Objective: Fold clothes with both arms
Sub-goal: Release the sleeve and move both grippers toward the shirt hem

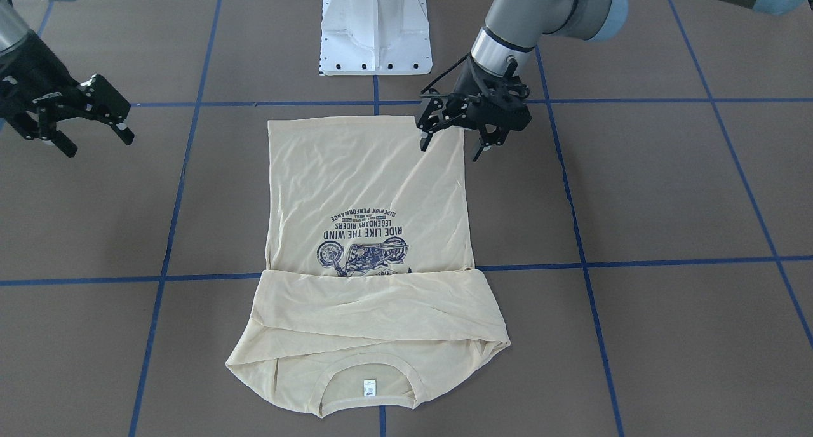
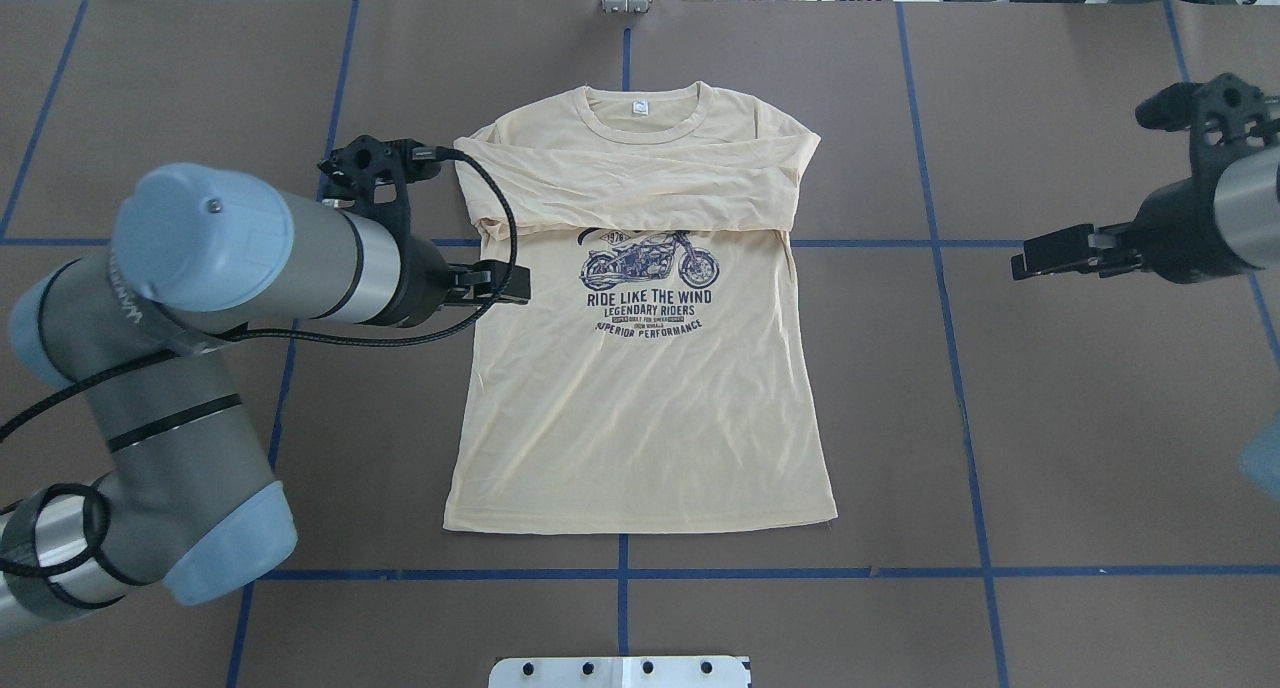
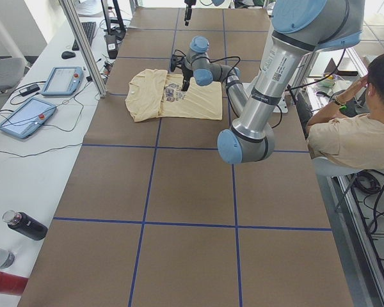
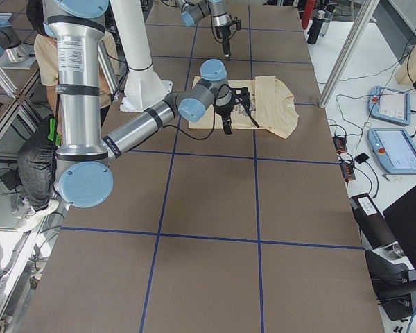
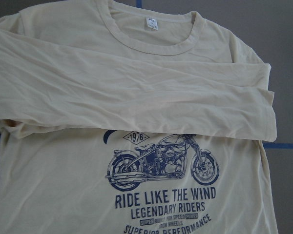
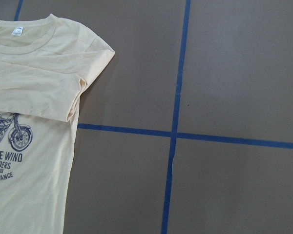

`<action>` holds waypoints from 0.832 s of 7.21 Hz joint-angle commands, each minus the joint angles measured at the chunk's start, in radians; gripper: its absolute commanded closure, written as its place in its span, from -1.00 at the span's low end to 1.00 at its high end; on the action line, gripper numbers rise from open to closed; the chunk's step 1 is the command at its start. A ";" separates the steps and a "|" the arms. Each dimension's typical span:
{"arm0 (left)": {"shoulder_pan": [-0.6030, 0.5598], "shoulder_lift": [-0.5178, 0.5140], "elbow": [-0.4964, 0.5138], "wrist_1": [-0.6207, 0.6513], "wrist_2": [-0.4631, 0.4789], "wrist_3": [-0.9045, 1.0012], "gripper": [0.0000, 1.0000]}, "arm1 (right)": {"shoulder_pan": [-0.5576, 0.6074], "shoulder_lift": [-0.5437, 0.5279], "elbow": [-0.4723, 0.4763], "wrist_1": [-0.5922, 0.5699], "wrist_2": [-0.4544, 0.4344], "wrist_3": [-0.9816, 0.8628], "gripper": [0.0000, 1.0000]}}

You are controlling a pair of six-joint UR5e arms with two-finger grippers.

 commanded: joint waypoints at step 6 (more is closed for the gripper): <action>0.246 0.182 0.035 -0.143 0.143 -0.153 -0.99 | -0.442 -0.045 0.047 0.022 -0.388 0.299 -1.00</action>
